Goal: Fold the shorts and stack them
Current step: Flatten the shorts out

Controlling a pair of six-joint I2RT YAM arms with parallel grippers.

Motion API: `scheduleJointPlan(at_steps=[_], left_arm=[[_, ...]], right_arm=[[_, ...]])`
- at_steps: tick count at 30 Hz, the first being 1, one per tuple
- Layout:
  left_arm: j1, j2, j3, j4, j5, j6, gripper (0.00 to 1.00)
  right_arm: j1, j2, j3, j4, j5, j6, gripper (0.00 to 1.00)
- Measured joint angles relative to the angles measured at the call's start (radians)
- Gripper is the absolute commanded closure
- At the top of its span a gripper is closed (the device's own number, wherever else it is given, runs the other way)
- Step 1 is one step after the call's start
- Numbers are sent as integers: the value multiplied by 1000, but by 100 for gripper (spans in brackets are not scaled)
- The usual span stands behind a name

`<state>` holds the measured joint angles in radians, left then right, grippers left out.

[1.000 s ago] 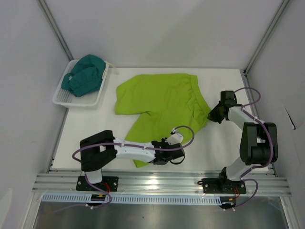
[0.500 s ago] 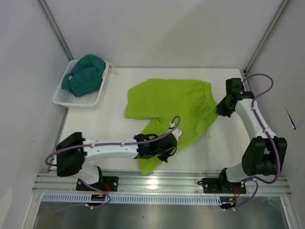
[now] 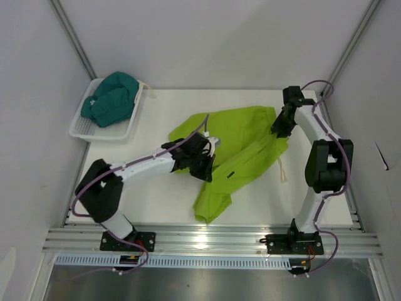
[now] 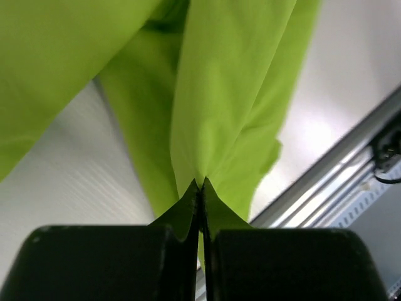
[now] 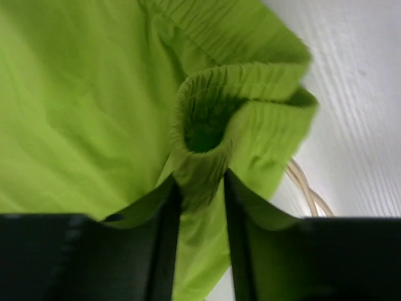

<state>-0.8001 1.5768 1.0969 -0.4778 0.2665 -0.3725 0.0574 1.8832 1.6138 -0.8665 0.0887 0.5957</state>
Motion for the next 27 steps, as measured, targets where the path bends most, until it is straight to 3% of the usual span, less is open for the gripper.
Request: scheduleJointPlan(at_steps=[2, 8, 14, 22, 27], left_arm=[[33, 75, 0, -6, 12, 15, 94], [69, 151, 10, -35, -10, 40, 84], [71, 168, 42, -61, -118, 43, 81], [90, 174, 74, -69, -211, 60, 89], [115, 177, 91, -69, -230, 68, 80]], right_arm=[[0, 34, -42, 70, -59, -35, 48], [-13, 14, -144, 241, -209, -95, 30], [-108, -84, -318, 469, -400, -115, 24], [-213, -138, -500, 803, -607, -92, 22], [-204, -133, -497, 919, -675, -94, 24]])
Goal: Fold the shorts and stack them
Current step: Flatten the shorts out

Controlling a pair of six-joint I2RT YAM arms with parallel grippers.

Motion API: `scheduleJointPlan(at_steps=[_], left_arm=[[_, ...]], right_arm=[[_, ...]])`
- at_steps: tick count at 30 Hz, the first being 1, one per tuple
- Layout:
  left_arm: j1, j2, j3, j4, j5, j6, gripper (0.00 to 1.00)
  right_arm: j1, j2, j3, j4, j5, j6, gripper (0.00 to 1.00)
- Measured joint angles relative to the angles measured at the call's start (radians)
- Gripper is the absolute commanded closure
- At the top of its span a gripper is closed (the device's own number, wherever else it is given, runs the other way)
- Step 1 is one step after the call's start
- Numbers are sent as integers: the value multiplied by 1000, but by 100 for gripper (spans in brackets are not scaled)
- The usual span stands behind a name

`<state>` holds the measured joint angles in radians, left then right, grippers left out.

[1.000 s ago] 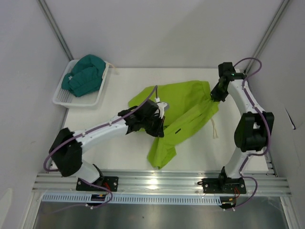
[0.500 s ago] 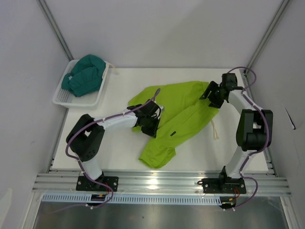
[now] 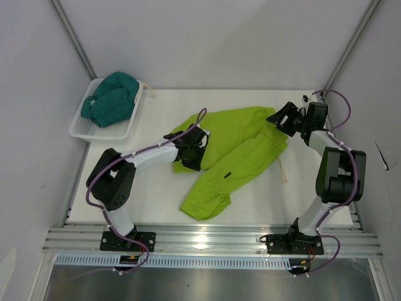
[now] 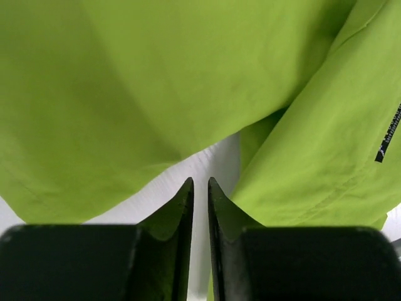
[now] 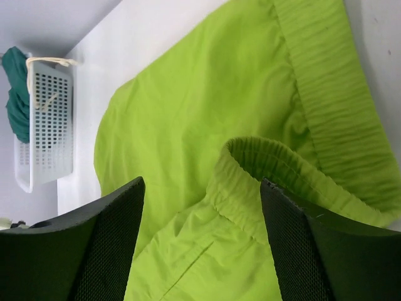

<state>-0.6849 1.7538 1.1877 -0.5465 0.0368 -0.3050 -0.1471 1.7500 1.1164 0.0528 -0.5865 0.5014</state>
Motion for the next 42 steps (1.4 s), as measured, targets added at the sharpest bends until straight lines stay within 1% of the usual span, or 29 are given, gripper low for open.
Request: scheduleJointPlan(at_steps=[1, 2, 5, 8, 12, 14, 17, 18, 19, 20, 22, 23, 24, 28, 31, 35, 39, 42], left_arm=[[6, 0, -2, 2, 0, -1, 77], [11, -5, -10, 8, 3, -3, 67], [24, -58, -79, 51, 29, -33, 51], [28, -175, -216, 126, 84, -88, 45], [29, -357, -376, 194, 143, -168, 37], [29, -453, -432, 204, 159, -197, 37], [28, -556, -466, 200, 171, -224, 36], [28, -578, -470, 200, 177, -230, 36], [28, -598, -475, 201, 182, -237, 36], [28, -612, -478, 201, 186, -241, 36], [28, -637, -492, 200, 197, -248, 36], [28, -647, -500, 199, 205, -251, 36], [28, -656, -510, 196, 212, -254, 36], [26, -696, -560, 183, 235, -263, 35], [23, -764, -618, 168, 242, -278, 35], [18, -846, -658, 132, 248, -295, 34], [10, -887, -660, 110, 245, -300, 34], [9, -895, -653, 82, 224, -301, 34]], right_arm=[[1, 5, 0, 19, -9, -1, 24], [2, 9, 0, 30, -13, -2, 24], [2, 26, 0, 60, -18, -3, 24], [2, 48, 0, 92, -27, -4, 25], [2, 77, -1, 103, -33, -6, 30], [2, 85, -3, 102, -33, -6, 31], [2, 92, -3, 103, -43, -9, 38], [2, 95, -4, 103, -47, -10, 42], [2, 97, -7, 107, -52, -10, 43], [1, 97, -18, 121, -58, -10, 47], [-4, 96, -50, 157, -73, -9, 51], [-7, 96, -69, 167, -80, -9, 55], [-11, 96, -86, 171, -87, -10, 56], [-15, 96, -106, 151, -114, -20, 53], [-12, 91, -109, 150, -122, -39, 52], [-9, 59, -170, 207, -146, -45, 49], [-3, 16, -269, 265, -174, -46, 50], [6, -2, -321, 293, -192, -47, 55]])
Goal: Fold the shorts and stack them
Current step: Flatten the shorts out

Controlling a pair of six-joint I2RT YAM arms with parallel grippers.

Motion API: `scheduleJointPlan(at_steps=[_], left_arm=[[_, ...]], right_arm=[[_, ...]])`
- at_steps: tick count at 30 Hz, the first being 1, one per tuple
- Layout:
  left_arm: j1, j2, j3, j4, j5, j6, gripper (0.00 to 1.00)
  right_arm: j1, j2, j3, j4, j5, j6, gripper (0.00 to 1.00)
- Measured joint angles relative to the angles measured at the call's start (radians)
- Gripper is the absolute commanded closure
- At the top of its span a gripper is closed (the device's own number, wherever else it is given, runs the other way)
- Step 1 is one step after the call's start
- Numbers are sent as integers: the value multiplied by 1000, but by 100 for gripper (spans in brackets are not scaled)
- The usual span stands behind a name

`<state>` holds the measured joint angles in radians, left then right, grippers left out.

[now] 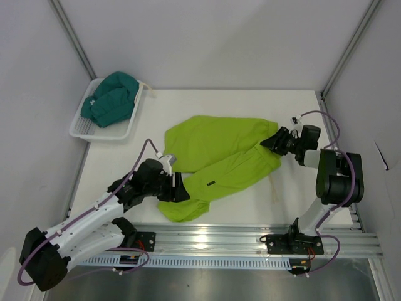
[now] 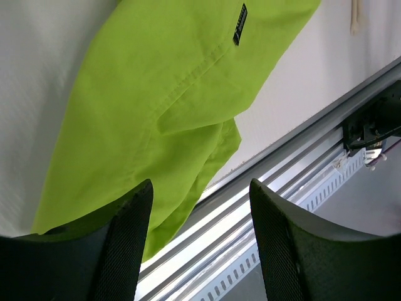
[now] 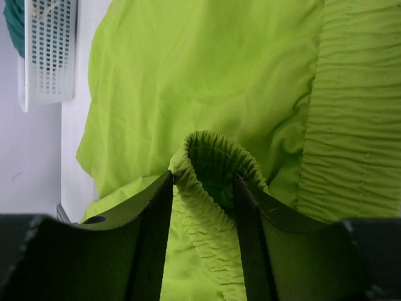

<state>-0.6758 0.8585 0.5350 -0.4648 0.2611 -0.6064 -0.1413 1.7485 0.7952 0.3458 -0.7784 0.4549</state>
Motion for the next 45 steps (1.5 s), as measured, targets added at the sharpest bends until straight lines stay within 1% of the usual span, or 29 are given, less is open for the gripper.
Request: scheduleJointPlan(at_steps=[2, 4, 5, 7, 8, 10, 15, 18, 21, 24, 31, 37, 40, 43, 45], left_arm=[[0, -6, 1, -17, -14, -5, 33], [0, -13, 1, -23, -26, -8, 33], [0, -16, 1, -25, -33, -12, 33], [0, -17, 1, -28, -50, -15, 33], [0, -16, 1, -29, -57, -16, 33], [0, -11, 2, -31, -67, -17, 33], [0, 0, 2, -31, -80, -24, 32], [1, 0, 2, -31, -89, -25, 31], [5, 0, 8, -31, -97, -25, 31], [5, 1, 16, -30, -102, -23, 31], [37, -5, 53, -60, -128, -11, 28], [66, -27, 80, -85, -144, -8, 30], [66, -58, 52, -85, -158, -39, 31], [67, -109, -7, -82, -171, -76, 31], [67, -114, -28, -82, -181, -90, 32]], right_arm=[[5, -15, -22, 11, -8, -1, 60], [14, -32, -35, 24, -16, -5, 72], [18, -39, -37, 31, -19, -7, 80], [28, -45, -37, 46, -25, -11, 87], [34, -45, -37, 56, -29, -11, 95], [40, -45, -40, 74, -45, -8, 100], [39, -44, -42, 102, -40, 13, 100], [-3, -36, -61, 150, -21, 74, 100], [-79, -23, -104, 213, 0, 145, 100], [-139, -11, -136, 232, 33, 197, 100], [-180, -8, -185, 310, 78, 278, 100], [-221, 7, -222, 380, 82, 341, 100], [-221, 8, -222, 394, 82, 357, 100], [-221, 9, -222, 399, 82, 363, 100], [-221, 10, -222, 403, 82, 365, 100]])
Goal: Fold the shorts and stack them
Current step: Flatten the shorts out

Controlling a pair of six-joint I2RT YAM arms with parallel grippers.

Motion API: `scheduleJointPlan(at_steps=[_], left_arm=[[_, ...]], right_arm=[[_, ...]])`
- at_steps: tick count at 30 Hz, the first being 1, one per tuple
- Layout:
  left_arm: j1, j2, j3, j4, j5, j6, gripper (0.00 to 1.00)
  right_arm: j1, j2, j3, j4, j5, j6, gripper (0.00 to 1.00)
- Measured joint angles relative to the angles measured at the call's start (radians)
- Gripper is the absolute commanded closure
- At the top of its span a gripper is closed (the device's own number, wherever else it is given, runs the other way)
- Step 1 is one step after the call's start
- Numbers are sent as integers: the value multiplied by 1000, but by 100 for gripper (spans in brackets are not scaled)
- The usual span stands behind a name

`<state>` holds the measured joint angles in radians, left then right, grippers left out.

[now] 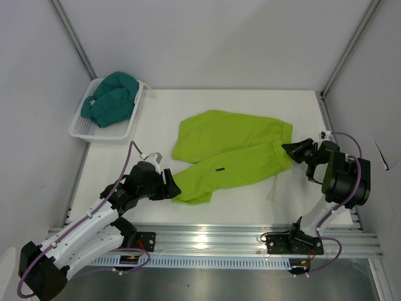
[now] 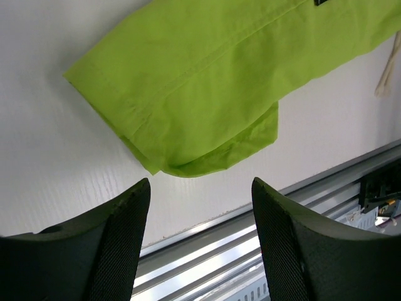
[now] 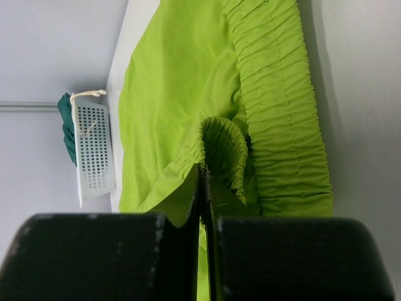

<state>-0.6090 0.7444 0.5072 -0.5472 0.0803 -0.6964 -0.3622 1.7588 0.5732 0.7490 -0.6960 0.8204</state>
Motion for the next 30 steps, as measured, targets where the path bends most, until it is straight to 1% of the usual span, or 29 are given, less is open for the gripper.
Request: scheduleJointPlan(at_steps=[5, 10, 14, 16, 18, 22, 30], left_arm=[[0, 9, -40, 39, -55, -37, 32], [0, -6, -128, 106, -113, -82, 33], [1, 25, -136, 148, -138, -90, 33], [1, 61, -136, 178, -151, -89, 35], [5, 78, -136, 196, -159, -90, 38], [16, 84, -146, 260, -160, -90, 41], [28, 136, -187, 359, -153, -109, 50]], right_arm=[[0, 4, -2, 18, -1, 11, 100], [0, 13, -3, 42, -9, 19, 100], [0, 17, -3, 51, -13, 26, 100], [0, 18, -3, 58, -18, 29, 100], [0, 18, -4, 64, -20, 34, 100], [0, 18, -7, 79, -23, 40, 100], [-2, 31, -9, 94, -28, 44, 100]])
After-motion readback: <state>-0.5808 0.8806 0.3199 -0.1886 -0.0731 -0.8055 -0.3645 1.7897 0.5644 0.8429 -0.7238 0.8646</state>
